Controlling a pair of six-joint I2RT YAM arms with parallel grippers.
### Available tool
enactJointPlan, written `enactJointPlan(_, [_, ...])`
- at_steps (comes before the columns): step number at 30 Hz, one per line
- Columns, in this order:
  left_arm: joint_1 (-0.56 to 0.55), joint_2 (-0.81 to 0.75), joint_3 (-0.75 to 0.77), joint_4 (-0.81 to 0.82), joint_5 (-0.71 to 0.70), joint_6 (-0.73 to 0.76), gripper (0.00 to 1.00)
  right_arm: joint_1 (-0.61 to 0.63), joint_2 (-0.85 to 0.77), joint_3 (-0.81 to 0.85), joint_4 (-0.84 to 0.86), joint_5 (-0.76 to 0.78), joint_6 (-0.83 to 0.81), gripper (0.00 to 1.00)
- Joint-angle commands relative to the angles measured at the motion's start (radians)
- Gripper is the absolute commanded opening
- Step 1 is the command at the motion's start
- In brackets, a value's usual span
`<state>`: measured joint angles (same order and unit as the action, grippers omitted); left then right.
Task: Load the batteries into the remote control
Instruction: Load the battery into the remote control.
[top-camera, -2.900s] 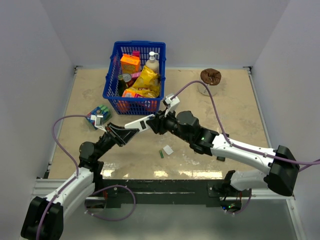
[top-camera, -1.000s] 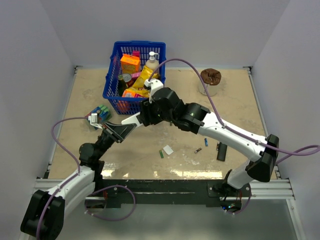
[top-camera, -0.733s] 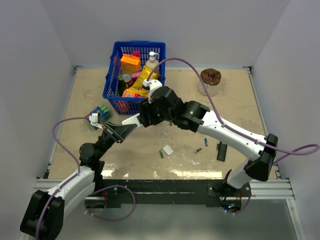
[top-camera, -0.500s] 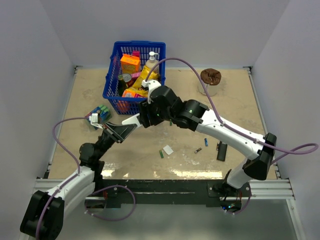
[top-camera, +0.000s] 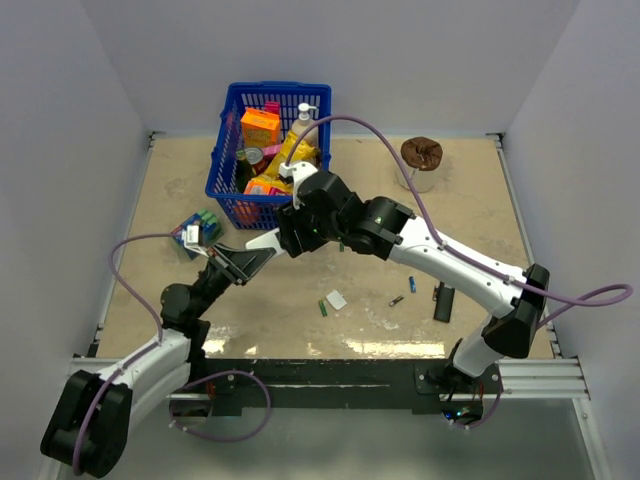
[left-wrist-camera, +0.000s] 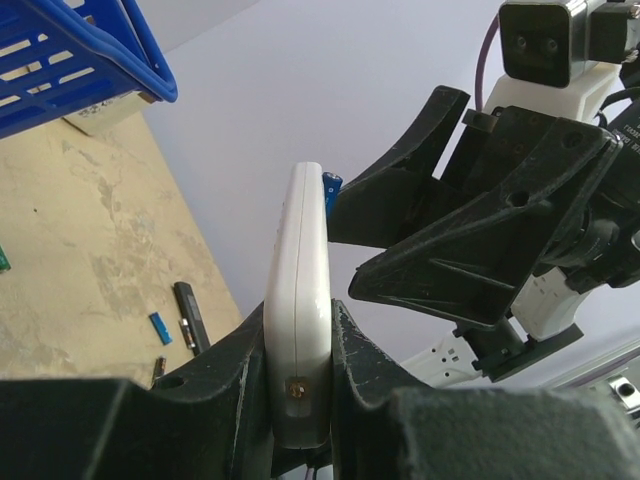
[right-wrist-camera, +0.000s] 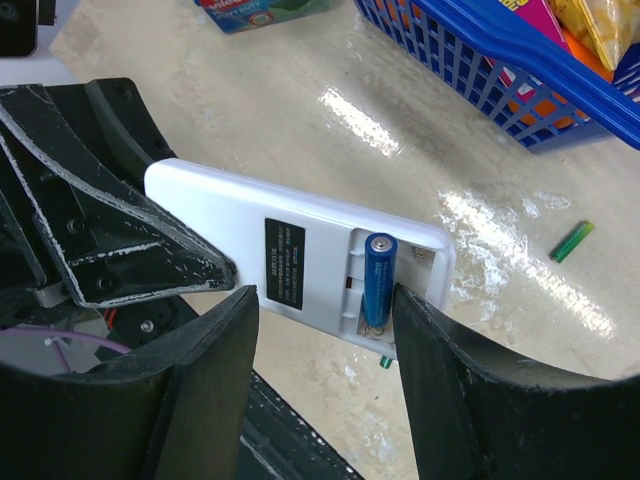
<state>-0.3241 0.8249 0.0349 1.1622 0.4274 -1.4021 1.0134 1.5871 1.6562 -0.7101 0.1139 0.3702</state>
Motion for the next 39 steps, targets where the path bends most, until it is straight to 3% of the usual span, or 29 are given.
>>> enactJointPlan(1, [-0.007,0.043,-0.239,0.207,0.027,-0.031,0.00,-0.003,0.031,0.050,-0.063,0.000,-0.040,0.60])
enactJointPlan(13, [-0.007,0.103,-0.240,0.292,0.030,-0.040,0.00,-0.004,0.033,0.066,-0.098,0.039,-0.043,0.60])
enactJointPlan(28, [-0.007,0.129,-0.240,0.330,0.024,-0.038,0.00,-0.004,0.024,0.154,-0.170,0.110,-0.066,0.70])
enactJointPlan(39, [-0.006,0.160,-0.236,0.370,0.031,-0.040,0.00,-0.010,-0.097,0.177,-0.120,0.083,-0.365,0.75])
